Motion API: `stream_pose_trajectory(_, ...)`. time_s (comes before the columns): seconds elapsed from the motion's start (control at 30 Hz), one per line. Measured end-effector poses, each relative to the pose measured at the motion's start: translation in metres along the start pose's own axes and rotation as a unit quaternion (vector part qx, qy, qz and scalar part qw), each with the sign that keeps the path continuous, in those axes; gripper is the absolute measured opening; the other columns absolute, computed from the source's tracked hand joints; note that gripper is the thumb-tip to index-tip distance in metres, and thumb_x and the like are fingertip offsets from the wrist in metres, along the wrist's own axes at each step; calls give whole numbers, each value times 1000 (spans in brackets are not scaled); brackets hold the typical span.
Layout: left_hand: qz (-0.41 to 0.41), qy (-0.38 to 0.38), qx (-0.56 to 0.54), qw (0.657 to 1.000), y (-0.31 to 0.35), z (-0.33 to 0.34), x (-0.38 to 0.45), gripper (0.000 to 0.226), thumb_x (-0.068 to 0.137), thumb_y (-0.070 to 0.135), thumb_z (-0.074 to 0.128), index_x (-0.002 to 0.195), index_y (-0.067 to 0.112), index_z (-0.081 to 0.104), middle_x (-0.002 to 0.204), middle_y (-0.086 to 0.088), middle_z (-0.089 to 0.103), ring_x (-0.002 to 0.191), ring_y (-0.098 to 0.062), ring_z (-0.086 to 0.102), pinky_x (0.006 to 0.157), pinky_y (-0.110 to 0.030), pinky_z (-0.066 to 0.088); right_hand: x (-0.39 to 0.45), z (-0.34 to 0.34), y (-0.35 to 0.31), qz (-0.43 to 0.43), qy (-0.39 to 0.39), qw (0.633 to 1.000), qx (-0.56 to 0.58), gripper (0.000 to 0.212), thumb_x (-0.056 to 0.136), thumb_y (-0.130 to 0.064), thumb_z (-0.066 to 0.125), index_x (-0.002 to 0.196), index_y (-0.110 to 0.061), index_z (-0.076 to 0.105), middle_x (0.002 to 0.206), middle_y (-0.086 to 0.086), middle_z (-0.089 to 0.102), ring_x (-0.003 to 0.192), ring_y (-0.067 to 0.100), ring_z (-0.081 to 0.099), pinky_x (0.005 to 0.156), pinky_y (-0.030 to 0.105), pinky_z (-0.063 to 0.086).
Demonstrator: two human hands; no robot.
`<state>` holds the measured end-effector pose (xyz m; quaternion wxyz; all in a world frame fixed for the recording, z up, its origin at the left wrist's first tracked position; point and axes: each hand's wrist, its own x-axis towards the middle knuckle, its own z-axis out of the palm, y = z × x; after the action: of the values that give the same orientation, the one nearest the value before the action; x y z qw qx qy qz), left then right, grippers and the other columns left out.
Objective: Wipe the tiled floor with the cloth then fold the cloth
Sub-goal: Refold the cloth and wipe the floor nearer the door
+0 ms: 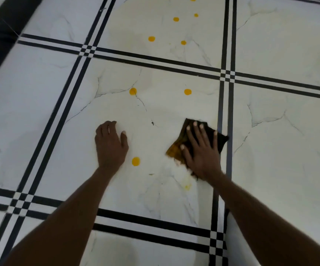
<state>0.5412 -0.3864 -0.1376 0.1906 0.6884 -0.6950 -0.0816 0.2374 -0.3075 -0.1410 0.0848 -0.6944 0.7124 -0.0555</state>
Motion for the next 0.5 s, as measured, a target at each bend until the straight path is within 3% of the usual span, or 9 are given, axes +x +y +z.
stream_pose_trajectory(0.07,18,3,21,1000,-22,3,5,51,105,32,48,146,3,49,150,-22,51,141,-45,45,117,-57,37,43,0,0,27,14,999,-16,70,106,-59,32,166,-26,20,176,5,13,164,25,4,126,68,3)
stream_pose_trajectory(0.17,53,-1,47,998,-40,11,5,55,108,35,43,158,11,39,165,-15,39,153,-42,32,126,-57,22,90,7,-31,14,15,1000,-23,69,105,-60,31,165,-28,23,175,6,15,163,31,4,123,73,1)
stream_pose_trajectory(0.3,47,-13,38,998,-36,12,0,54,110,34,35,160,15,36,168,-10,33,158,-36,25,128,-55,19,44,21,-86,-129,1,991,-20,66,106,-57,34,165,-31,23,176,4,10,163,31,-1,122,73,4)
stream_pose_trajectory(0.4,41,-15,-1,999,-43,0,5,49,109,28,33,155,14,44,165,-9,40,155,-34,31,126,-54,24,8,15,-51,-207,-24,978,-28,68,104,-59,38,165,-34,22,176,2,8,164,29,-2,125,70,6)
stream_pose_trajectory(0.5,66,-19,0,998,-57,-5,6,49,108,25,34,155,12,43,165,-10,39,155,-32,32,128,-54,21,7,-3,11,-68,-10,997,-43,67,104,-62,32,165,-36,21,176,6,6,163,31,-1,124,67,13)
